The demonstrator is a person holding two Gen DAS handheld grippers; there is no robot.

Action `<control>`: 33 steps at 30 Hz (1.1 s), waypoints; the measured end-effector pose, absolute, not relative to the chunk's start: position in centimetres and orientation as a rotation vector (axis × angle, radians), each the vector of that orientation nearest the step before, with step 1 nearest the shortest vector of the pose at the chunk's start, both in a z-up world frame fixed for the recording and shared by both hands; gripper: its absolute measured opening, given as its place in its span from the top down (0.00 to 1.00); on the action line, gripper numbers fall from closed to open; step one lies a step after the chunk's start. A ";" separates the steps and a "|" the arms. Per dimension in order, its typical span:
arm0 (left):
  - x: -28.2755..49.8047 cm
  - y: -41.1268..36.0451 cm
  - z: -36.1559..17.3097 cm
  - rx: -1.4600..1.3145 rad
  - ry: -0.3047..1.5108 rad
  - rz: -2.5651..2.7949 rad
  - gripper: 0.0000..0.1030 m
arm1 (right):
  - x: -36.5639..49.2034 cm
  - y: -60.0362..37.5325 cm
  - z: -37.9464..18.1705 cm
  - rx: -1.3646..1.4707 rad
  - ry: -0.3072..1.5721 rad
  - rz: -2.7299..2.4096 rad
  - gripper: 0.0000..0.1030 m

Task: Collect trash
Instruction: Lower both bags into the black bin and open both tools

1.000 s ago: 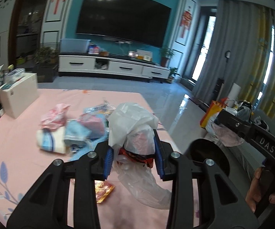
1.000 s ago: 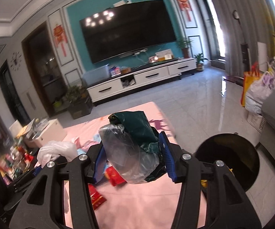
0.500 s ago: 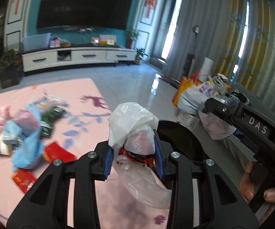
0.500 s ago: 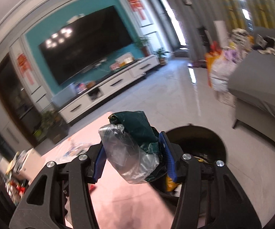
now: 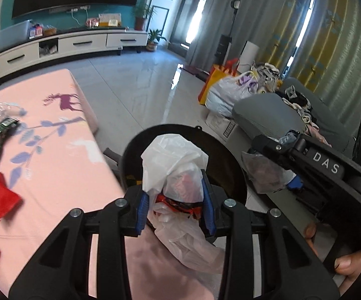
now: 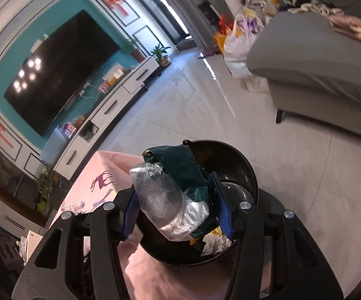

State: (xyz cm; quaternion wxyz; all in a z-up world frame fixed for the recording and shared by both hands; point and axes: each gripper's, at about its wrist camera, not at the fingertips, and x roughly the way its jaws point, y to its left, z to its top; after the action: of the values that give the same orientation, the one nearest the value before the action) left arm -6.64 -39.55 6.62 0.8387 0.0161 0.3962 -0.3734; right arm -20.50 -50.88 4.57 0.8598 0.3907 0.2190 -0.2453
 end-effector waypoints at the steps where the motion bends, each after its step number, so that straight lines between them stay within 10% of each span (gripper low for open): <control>1: -6.4 -40.0 6.1 0.037 0.851 -0.796 0.64 | -20.4 -51.1 4.2 0.830 0.467 -0.513 0.49; 21: -4.4 -44.8 0.8 0.036 1.057 -0.866 0.64 | -19.2 -53.4 0.7 0.918 0.608 -0.634 0.48; 33: -5.0 -40.8 3.9 -0.022 0.975 -0.848 0.35 | -19.2 -52.5 2.4 0.850 0.591 -0.685 0.27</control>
State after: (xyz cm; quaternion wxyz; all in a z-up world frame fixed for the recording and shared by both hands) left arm -4.96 -40.82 3.92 0.7984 -0.0103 0.4542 -0.3951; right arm -19.18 -52.47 2.42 0.8135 0.3983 0.2768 -0.3210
